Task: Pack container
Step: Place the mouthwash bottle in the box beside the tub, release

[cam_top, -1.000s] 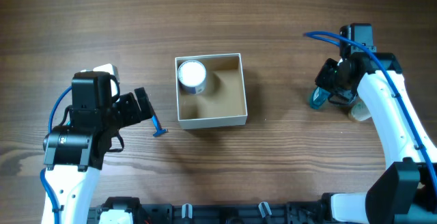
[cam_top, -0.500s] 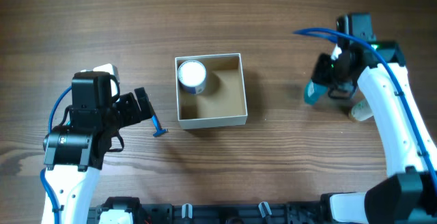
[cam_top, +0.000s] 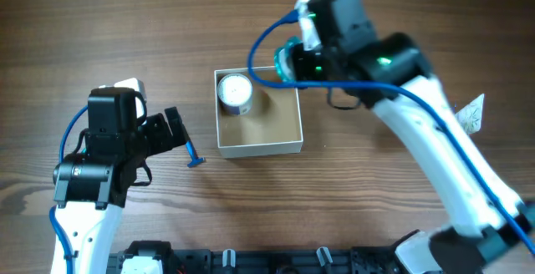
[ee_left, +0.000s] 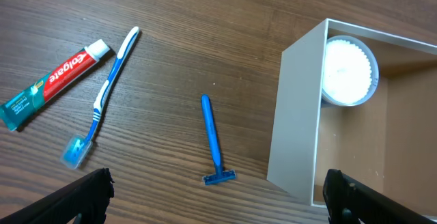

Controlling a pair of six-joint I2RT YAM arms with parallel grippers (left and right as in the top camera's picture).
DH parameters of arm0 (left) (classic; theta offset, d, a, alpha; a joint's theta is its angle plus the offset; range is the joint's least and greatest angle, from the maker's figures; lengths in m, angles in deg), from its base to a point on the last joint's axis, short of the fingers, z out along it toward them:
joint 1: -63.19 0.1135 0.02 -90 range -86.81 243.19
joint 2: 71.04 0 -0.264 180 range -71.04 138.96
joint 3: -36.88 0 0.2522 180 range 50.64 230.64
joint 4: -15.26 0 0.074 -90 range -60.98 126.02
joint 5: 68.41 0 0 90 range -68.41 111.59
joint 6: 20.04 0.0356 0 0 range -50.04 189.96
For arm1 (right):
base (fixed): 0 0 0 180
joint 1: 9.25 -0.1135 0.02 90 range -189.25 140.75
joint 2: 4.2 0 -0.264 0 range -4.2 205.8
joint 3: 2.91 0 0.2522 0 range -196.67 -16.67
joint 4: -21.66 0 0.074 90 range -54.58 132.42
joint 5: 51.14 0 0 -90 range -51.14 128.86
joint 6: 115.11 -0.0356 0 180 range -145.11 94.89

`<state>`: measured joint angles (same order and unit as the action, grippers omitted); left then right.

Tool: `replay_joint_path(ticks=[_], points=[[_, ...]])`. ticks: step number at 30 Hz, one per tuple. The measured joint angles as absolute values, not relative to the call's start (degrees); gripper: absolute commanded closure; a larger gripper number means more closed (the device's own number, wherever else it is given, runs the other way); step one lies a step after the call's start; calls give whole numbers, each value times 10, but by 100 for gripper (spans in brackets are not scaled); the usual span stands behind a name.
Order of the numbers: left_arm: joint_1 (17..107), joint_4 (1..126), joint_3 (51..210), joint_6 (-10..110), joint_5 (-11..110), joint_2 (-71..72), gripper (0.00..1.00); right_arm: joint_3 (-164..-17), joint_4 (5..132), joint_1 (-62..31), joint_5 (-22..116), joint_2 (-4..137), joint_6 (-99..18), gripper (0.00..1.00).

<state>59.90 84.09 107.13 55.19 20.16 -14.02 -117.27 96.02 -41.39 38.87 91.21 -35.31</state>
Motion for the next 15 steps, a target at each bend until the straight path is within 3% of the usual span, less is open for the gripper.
replay_joint_path(ticks=[6,15], points=[[599,841,1071,552,202,-140,0,-1173,938,-434,390,1010,-360,96],[599,841,1071,552,202,-140,0,-1173,919,-434,390,1045,-435,96]])
